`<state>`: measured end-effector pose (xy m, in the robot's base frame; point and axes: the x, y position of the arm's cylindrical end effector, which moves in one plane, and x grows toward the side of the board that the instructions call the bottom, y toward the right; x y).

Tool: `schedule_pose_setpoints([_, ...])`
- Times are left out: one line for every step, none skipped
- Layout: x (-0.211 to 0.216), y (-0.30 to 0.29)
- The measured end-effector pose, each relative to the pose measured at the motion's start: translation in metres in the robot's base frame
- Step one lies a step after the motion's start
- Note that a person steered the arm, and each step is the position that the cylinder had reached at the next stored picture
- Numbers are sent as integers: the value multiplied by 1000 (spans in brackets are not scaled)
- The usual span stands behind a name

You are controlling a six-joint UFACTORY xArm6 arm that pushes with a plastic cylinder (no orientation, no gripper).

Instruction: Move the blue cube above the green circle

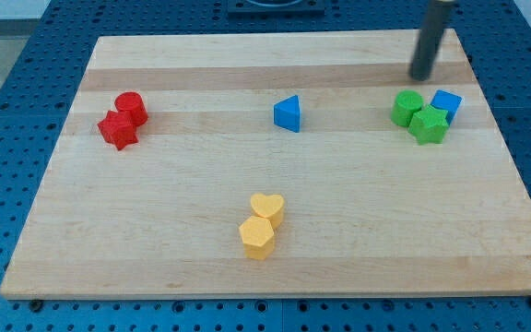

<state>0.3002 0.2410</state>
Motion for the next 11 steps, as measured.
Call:
schedule_pose_setpoints([9, 42])
schedule_pose_setpoints([37, 51])
schedule_pose_setpoints([71, 51])
schedule_pose_setpoints([96, 37])
schedule_pose_setpoints([100, 8])
schedule_pose_setpoints([100, -3])
schedule_pose_setpoints([100, -3])
schedule_pose_setpoints([93, -3])
schedule_pose_setpoints([75, -4])
schedule_pose_setpoints([57, -10])
schedule_pose_setpoints([38, -17])
